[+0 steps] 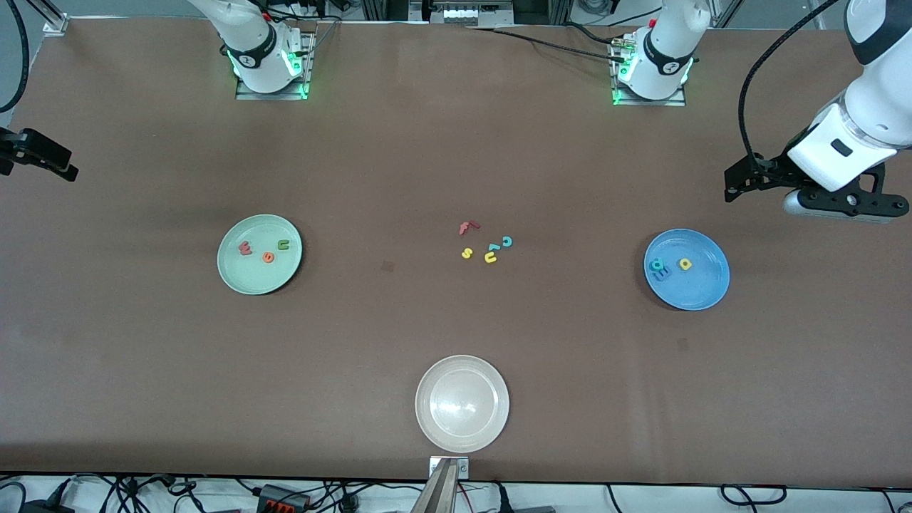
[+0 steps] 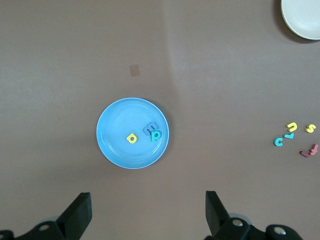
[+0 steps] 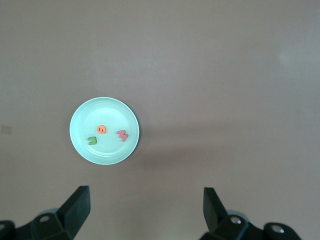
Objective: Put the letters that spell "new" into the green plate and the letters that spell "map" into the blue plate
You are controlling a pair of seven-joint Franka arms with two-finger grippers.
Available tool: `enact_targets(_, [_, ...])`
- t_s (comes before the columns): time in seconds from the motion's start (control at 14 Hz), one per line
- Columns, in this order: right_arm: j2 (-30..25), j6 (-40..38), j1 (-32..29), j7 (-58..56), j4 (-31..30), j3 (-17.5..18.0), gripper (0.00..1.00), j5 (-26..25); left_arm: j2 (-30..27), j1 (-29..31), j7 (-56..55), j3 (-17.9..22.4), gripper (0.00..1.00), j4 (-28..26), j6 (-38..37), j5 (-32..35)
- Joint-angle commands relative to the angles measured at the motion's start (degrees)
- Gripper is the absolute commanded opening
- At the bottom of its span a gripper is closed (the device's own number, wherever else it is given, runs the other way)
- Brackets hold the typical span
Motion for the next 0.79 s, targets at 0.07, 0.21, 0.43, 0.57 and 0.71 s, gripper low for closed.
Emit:
enact_targets(0.07, [-3.5, 1.2, -0.5, 0.1, -5.3, 0.0, 1.00, -0.1, -0.1, 0.1, 0.7, -0.1, 1.00, 1.0, -1.2, -0.9])
enact_targets(0.21, [-3.4, 1.2, -0.5, 0.2, -5.2, -0.1, 1.00, -0.1, -0.1, 0.1, 0.7, -0.1, 1.00, 1.0, -1.2, -0.9])
enact_targets(0.43, [-3.3, 1.1, -0.4, 0.3, -5.2, 0.0, 1.00, -0.2, -0.1, 0.1, 0.7, -0.1, 1.00, 1.0, -1.2, -0.9])
enact_targets(0.57, [-3.2, 0.7, -0.5, 0.3, -5.2, 0.0, 1.00, -0.2, -0.1, 0.1, 0.7, -0.1, 1.00, 1.0, -1.2, -0.9])
enact_targets(0.71, [-3.2, 0.6, -0.6, 0.3, -5.2, -0.1, 1.00, -0.2, -0.1, 0.1, 0.7, -0.1, 1.00, 1.0, -1.2, -0.9])
